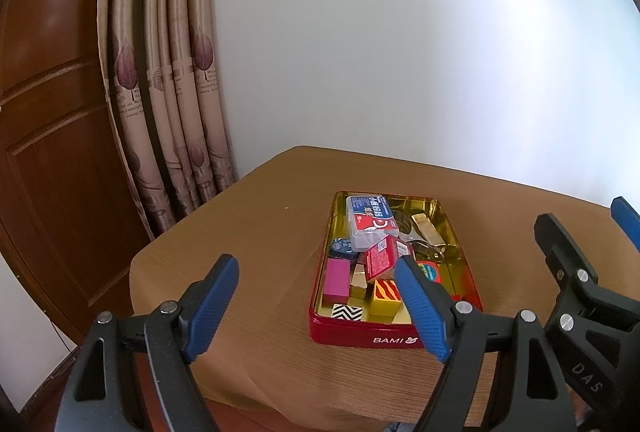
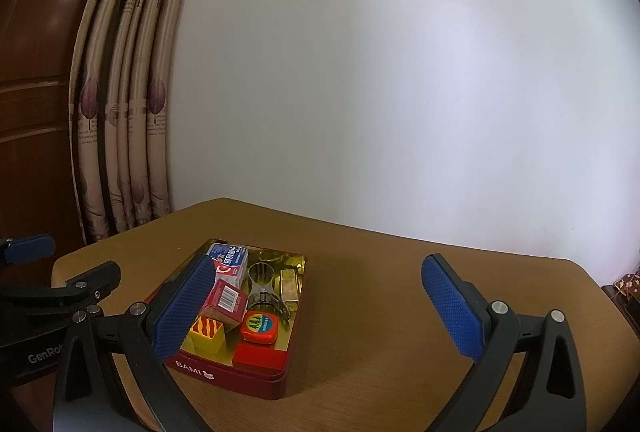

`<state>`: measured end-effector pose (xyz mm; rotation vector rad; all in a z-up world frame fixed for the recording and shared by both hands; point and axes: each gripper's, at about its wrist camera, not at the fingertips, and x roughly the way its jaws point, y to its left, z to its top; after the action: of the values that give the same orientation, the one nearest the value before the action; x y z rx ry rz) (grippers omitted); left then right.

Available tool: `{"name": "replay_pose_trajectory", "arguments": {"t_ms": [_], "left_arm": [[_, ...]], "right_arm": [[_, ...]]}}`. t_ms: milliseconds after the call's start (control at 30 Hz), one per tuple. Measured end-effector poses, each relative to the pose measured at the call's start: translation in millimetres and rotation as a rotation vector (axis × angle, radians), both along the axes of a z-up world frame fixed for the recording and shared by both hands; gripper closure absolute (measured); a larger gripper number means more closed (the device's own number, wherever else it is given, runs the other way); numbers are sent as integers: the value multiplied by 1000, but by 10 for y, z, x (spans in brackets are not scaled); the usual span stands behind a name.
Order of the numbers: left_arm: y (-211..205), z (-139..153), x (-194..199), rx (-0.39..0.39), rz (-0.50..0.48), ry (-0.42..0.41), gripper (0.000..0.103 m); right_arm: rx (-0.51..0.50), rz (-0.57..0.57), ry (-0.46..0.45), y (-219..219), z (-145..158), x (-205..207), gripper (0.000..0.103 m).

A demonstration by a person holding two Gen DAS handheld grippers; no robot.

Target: Organize rigid objects

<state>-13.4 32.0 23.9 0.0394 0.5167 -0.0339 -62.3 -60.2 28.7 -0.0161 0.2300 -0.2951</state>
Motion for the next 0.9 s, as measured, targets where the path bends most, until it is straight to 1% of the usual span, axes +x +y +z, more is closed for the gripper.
{"name": "replay_pose_trajectory", "arguments": {"t_ms": [467, 733, 800, 867, 900], "left_arm": [[36, -1, 12, 4, -11, 7, 20], [57, -36, 55, -1, -22, 25, 20], [48, -73, 51, 8, -4, 29, 17], [42, -111, 48, 23, 27, 27, 8], [36, -124, 42, 25, 24, 22, 8]], "right_arm": [[-7, 6, 1, -13, 15, -3, 1], [-6, 8, 2, -28, 15, -8, 1], [-6, 7, 1, -34, 14, -9, 1], [-6, 12, 1, -32, 11, -19, 1], [-6, 12, 0, -37, 12, -25, 1]]}}
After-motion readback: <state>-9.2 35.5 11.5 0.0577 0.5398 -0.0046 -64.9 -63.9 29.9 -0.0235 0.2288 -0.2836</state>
